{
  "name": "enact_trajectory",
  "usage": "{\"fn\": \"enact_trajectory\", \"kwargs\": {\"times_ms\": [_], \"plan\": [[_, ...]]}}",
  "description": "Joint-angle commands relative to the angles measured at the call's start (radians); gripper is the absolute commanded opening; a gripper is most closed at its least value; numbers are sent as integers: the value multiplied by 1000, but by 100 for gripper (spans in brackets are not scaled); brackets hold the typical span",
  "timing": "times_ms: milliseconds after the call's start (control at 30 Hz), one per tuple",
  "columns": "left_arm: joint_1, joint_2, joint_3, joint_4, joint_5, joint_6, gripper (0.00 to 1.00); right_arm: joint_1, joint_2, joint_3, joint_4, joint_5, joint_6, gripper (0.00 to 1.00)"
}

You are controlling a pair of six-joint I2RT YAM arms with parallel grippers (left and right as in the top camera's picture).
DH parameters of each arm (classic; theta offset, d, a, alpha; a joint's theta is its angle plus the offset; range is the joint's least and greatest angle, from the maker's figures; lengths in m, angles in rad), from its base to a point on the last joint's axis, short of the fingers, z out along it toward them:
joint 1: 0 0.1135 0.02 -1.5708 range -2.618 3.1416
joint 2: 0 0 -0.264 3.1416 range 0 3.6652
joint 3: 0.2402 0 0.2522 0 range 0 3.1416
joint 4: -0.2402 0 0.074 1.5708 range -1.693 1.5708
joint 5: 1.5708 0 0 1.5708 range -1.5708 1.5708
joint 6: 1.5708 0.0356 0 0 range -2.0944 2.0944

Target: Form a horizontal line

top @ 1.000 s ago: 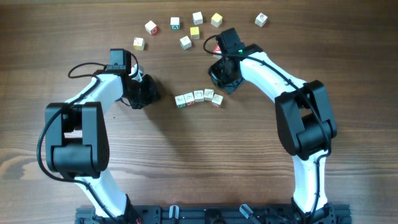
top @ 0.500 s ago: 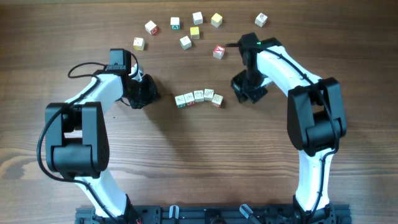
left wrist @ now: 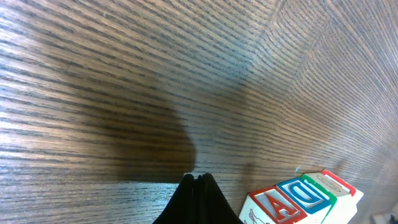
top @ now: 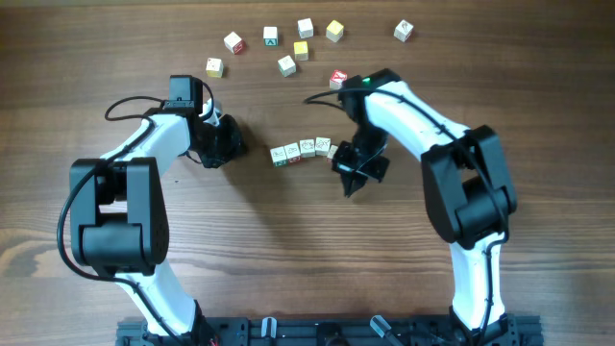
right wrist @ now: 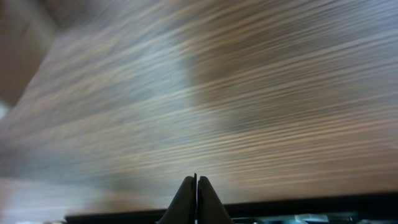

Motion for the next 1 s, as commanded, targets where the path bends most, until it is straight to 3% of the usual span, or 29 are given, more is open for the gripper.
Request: {"fn": "enact_trajectory", "kwargs": {"times_ms": [0, 267, 567, 967], "plan": [[-3, 8, -9, 3, -10, -5, 4, 46, 14, -3, 32, -38, -37, 4], [-3, 8, -9, 3, -10, -5, 4, 67, 14, -3, 102, 63, 64, 4], [-3, 8, -9, 3, -10, -5, 4, 68, 14, -3, 254, 110, 65, 4], [-3, 8, -9, 3, -10, -5, 4, 68, 14, -3, 271, 201, 85, 4]]}}
